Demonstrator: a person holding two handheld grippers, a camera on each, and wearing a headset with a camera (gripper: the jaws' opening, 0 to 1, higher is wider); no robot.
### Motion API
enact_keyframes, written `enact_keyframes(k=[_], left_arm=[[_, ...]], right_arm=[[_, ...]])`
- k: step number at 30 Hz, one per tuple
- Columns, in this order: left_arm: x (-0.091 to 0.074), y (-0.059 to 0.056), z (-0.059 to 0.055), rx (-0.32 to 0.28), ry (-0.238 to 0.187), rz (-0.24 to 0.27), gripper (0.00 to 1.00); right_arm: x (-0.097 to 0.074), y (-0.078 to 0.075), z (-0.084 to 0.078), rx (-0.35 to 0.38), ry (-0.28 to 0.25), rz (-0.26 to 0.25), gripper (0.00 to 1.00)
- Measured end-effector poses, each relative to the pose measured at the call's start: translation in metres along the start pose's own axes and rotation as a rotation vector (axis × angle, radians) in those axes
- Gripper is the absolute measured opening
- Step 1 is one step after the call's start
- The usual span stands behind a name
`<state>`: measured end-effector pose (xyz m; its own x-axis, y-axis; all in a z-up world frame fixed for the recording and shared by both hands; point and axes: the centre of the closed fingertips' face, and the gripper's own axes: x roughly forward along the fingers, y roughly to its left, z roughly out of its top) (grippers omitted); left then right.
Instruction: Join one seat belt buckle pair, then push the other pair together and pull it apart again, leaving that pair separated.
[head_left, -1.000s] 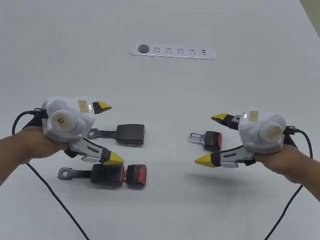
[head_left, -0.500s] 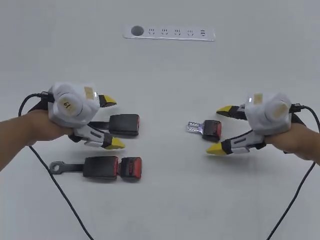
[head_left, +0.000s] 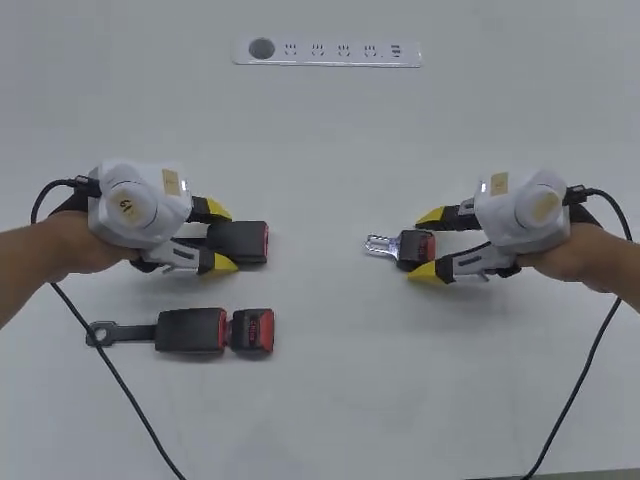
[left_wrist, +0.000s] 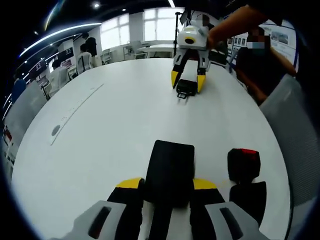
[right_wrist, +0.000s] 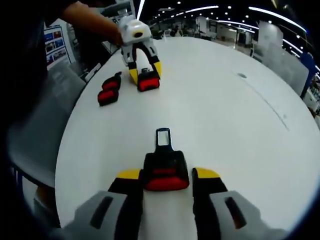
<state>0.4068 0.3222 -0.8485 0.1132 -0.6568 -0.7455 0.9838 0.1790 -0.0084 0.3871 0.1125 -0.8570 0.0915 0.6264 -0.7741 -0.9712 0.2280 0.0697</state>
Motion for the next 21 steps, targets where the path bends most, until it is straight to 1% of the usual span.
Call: enact_keyframes(k=[1, 3, 5, 9, 11, 17, 21], left_arm=[[0.000, 0.001, 0.000, 0.001, 0.003, -0.002, 0.37], [-0.003, 0.001, 0.000, 0.016, 0.011, -0.010, 0.36], [-0.002, 0.000, -0.001, 0.019, 0.015, -0.012, 0.36], [-0.003, -0.003, -0.001, 0.047, 0.025, -0.016, 0.35], [-0.002, -0.004, -0.001, 0.051, 0.033, -0.019, 0.35], [-0.001, -0.007, -0.002, 0.062, 0.046, -0.026, 0.35], [0.000, -0.009, -0.003, 0.062, 0.060, -0.027, 0.34]], right_arm=[[0.000, -0.001, 0.001, -0.025, -0.002, 0.010, 0.37], [0.000, -0.001, 0.000, -0.008, 0.000, 0.019, 0.37], [0.000, -0.001, -0.001, -0.010, -0.003, 0.028, 0.36], [-0.001, -0.001, -0.002, -0.021, -0.022, 0.044, 0.36], [-0.001, -0.001, -0.002, -0.020, -0.033, 0.050, 0.35], [0.000, 0.002, 0.000, -0.041, -0.034, 0.060, 0.35], [0.003, 0.003, 0.006, -0.033, -0.048, 0.073, 0.35]])
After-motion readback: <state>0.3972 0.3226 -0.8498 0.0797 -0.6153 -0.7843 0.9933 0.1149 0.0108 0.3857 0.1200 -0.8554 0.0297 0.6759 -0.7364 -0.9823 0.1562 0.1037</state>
